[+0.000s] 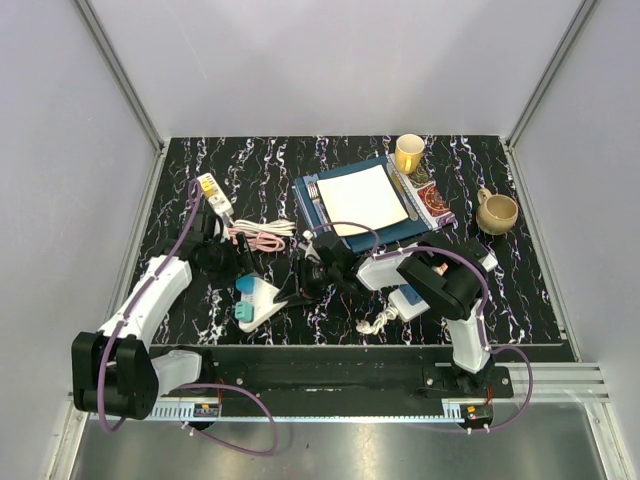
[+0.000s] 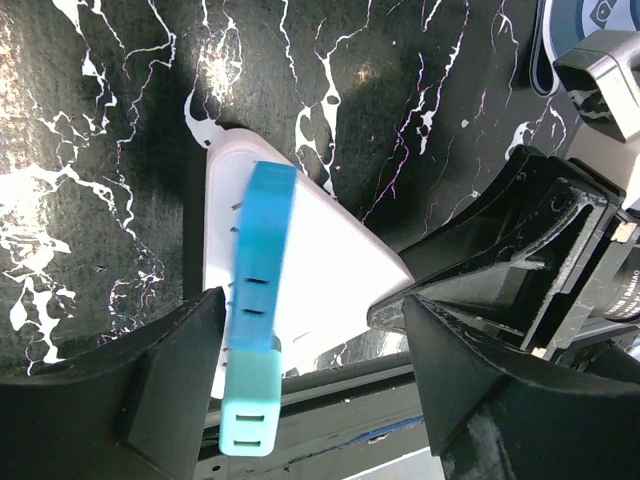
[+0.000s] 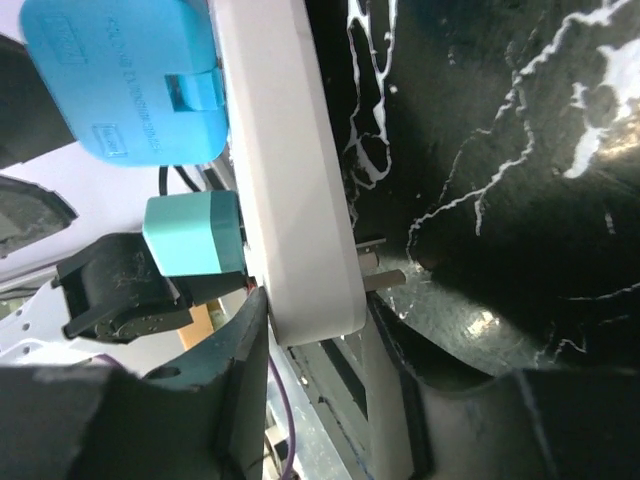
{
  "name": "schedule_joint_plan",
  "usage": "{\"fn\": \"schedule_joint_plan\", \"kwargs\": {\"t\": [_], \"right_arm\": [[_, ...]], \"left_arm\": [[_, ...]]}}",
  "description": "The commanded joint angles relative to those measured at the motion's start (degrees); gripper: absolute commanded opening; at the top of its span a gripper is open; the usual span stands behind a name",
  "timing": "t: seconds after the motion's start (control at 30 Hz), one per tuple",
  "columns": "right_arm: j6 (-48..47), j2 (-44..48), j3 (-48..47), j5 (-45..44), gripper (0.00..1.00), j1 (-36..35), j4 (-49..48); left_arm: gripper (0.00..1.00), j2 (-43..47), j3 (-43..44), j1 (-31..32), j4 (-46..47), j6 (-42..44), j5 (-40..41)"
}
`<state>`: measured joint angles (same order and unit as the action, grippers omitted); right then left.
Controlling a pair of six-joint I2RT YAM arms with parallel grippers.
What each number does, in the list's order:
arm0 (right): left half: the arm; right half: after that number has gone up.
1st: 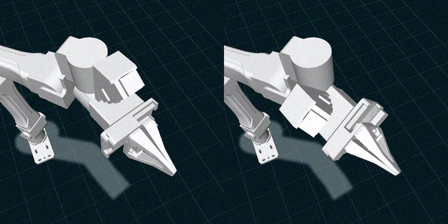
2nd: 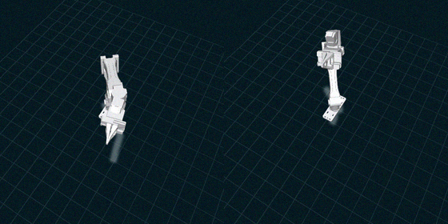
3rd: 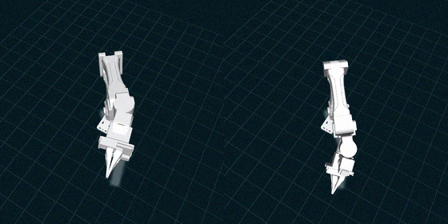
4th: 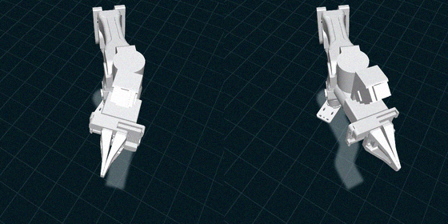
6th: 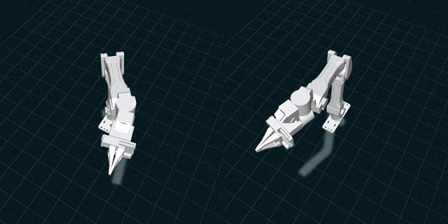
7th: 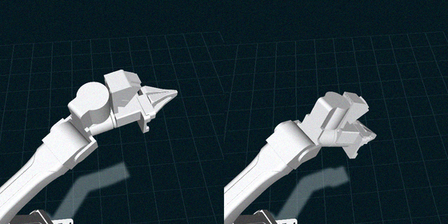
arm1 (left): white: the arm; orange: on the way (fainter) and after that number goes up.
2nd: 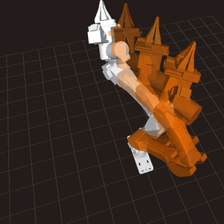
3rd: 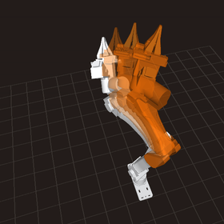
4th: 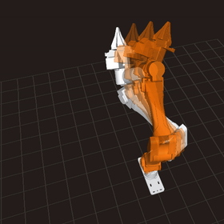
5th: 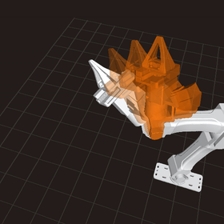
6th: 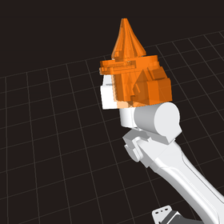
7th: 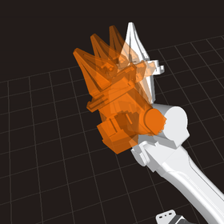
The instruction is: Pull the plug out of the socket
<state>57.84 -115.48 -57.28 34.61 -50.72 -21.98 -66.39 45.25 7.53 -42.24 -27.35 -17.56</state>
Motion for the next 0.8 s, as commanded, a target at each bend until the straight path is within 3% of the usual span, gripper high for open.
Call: {"fn": "schedule_joint_plan", "kwargs": {"t": [0.0, 0.1, 0.33, 0.43, 0.47, 0.53, 0.57, 0.77], "right_arm": [[1.7, -0.8, 0.8, 1.6, 0.32, -0.2, -6.6], [2.8, -0.8, 1.8, 1.6, 0.24, -0.2, -8.8], [3.0, -0.1, 3.4, 0.9, 0.15, -0.2, -10.1], [2.6, 0.3, 4.0, 0.3, 0.13, -0.2, -10.3], [2.7, 0.3, 4.2, 0.2, 0.13, -0.2, -10.3], [2.5, 0.6, 4.8, -0.5, 0.11, -0.1, -10.3], [2.6, 0.6, 5.0, -0.8, 0.1, -0.1, -10.3], [2.6, 0.9, 6.6, -3.2, 0.04, 0.4, -9.8]], "left_arm": [[0.73, -0.5, -0.4, -0.3, 2.2, -0.6, -1.9], [0.71, -1.2, -0.5, -0.3, 2.5, -0.9, -1.9], [0.53, -3.4, -0.8, -0.3, 3.4, -1.0, -2.7], [0.4, -3.7, -0.7, -0.3, 3.6, -0.9, -3.0], [0.27, -3.7, -0.6, -0.3, 3.6, -0.9, -3.0], [0.14, -3.8, -0.3, -0.3, 3.6, -0.6, -3.1], [0.02, -3.9, -0.3, -0.3, 3.6, -0.4, -3.2], [0.0, -4.4, 0.7, -0.3, 3.6, 0.5, -2.0]]}}
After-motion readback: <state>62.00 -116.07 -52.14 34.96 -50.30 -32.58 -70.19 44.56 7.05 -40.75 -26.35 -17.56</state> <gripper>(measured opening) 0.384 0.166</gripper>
